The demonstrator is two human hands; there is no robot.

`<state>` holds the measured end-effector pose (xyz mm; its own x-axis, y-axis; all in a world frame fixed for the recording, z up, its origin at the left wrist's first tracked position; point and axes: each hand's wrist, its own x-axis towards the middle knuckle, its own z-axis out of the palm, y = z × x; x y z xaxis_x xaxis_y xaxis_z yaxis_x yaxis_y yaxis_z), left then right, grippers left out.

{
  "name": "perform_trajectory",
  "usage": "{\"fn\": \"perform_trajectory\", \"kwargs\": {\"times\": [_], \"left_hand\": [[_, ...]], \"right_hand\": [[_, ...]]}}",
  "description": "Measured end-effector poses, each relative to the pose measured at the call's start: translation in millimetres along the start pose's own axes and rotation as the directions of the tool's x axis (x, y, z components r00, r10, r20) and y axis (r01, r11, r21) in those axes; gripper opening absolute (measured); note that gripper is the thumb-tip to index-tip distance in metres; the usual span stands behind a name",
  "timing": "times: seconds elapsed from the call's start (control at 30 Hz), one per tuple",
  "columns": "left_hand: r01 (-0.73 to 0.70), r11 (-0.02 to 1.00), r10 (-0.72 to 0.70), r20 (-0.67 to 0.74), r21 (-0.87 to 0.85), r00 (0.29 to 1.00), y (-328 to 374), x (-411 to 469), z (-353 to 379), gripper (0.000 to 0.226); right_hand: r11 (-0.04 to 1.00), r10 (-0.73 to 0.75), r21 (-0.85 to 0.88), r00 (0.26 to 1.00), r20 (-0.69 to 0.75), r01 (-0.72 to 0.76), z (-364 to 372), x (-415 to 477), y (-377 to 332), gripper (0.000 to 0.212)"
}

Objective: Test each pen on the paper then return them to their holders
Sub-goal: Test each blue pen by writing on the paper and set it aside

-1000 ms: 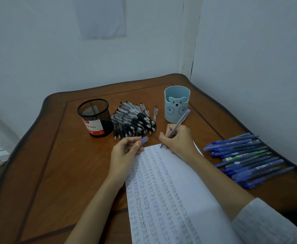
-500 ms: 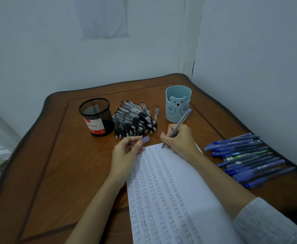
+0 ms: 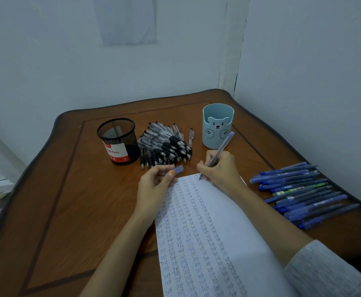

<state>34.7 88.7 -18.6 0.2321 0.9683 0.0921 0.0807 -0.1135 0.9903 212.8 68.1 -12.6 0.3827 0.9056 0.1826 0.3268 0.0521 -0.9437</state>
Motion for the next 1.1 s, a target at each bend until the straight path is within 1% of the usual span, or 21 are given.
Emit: {"fn": "perform_trajectory", "kwargs": {"times": [0.2,0.43,0.53,0.7,0.73,0.8,0.9,1.0,1.03,1.1], "left_hand": [[-0.006,1.0,0.006,-0.001,0.006,1.0,-0.2,-0.9,-0.1,0.017],[0.0,1.0,0.0,0.001,0.0,1.0,1.0,-1.2,0.7,0.017],[0.0,1.0,0.0,-0.002,0.008,1.0,1.3,-1.2,0.4,0.017],[-0.001,1.0,0.001,-0.005,0.016,1.0,1.5,-1.0,0.6,0.017],[-0.002,1.0,0.002,-0.005,0.017,1.0,1.9,-1.1,0.5,0.017],[-0.002,1.0,0.002,-0.007,0.012,1.0,2.7,-1.4,0.5,0.017],[-0.001,1.0,0.001,-0.014,0.002,1.0,3.9,-1.5,1.0,0.016],[-0.001,0.999,0.001,-0.006,-0.043,1.0,7.2,-2.4,2.0,0.016],[-0.001,0.998,0.001,0.002,-0.062,1.0,8.8,-3.4,2.5,0.016],[0.001,0.994,0.002,0.033,-0.11,0.999,12.3,-5.6,3.7,0.016]], "right_hand": [[1.0,0.007,0.02,1.0,0.021,-0.007,-0.9,0.8,0.6,0.029],[1.0,-0.01,0.005,1.0,0.015,0.01,-0.6,0.8,0.6,0.032],[0.999,-0.014,0.029,1.0,0.008,0.014,-1.0,0.7,1.0,0.035],[0.999,-0.032,-0.005,0.999,-0.01,0.032,1.5,-0.8,-0.6,0.034],[1.0,-0.012,0.021,1.0,-0.015,0.012,0.9,-0.5,-1.2,0.034],[0.988,0.064,0.142,0.997,-0.033,-0.058,-2.5,0.7,-1.5,0.034],[0.924,0.19,0.343,0.981,-0.029,-0.168,-8.1,2.0,-6.3,0.041],[0.887,0.281,0.39,0.959,-0.026,-0.249,-8.9,-0.3,-16.1,0.041],[0.883,0.285,0.392,0.958,-0.017,-0.256,-8.9,-1.7,-18.5,0.041],[0.874,0.246,0.429,0.969,0.012,-0.228,-8.8,-4.0,-21.3,0.039]]}}
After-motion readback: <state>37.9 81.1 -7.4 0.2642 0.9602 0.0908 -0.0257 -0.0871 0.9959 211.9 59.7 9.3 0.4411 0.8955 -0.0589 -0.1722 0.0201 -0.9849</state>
